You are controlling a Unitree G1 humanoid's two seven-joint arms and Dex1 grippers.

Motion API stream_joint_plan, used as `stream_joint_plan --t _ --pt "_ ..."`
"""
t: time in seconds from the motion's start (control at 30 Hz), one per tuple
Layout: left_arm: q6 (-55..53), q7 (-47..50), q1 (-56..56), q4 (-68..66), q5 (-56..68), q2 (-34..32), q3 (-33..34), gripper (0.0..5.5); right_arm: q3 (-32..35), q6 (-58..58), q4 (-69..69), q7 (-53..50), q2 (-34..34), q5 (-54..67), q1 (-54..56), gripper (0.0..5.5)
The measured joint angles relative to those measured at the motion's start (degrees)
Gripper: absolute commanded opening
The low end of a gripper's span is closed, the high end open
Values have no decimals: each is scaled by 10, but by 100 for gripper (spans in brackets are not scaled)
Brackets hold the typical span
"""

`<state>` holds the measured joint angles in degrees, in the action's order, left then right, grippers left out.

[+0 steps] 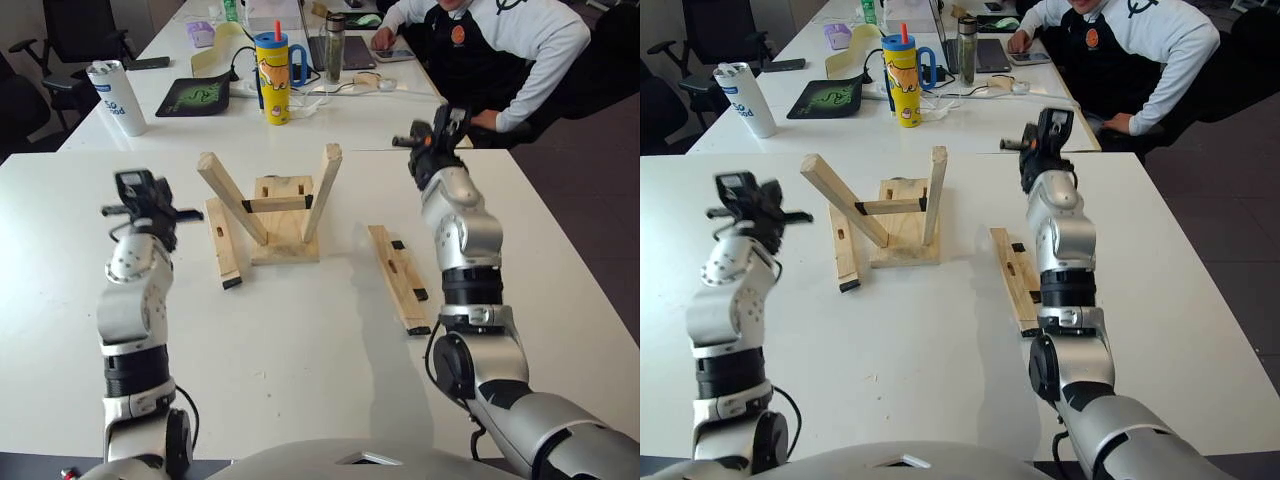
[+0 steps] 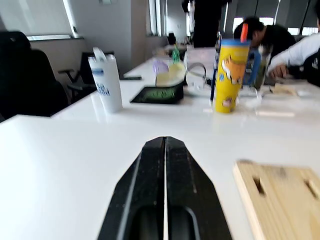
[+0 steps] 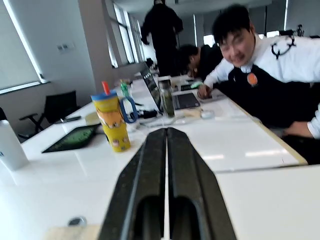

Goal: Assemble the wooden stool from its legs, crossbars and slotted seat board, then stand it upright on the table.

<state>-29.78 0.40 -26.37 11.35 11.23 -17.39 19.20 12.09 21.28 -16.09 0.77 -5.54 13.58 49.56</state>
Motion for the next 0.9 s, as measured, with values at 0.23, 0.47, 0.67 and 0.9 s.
stream_joint_plan --t 0.23,0.47,0.67,0.9 --pt "-33 -38 -276 73 98 -16 -38 2 -38 44 173 94 10 123 126 0" --pt "-47 -44 -69 8 71 35 -117 2 -194 166 145 118 25 87 -32 0" --pt "87 -70 -26 -42 39 57 -146 2 -182 170 107 118 22 74 -20 0" --pt "91 -68 -30 -43 66 86 -122 2 -163 127 104 119 32 71 -41 0"
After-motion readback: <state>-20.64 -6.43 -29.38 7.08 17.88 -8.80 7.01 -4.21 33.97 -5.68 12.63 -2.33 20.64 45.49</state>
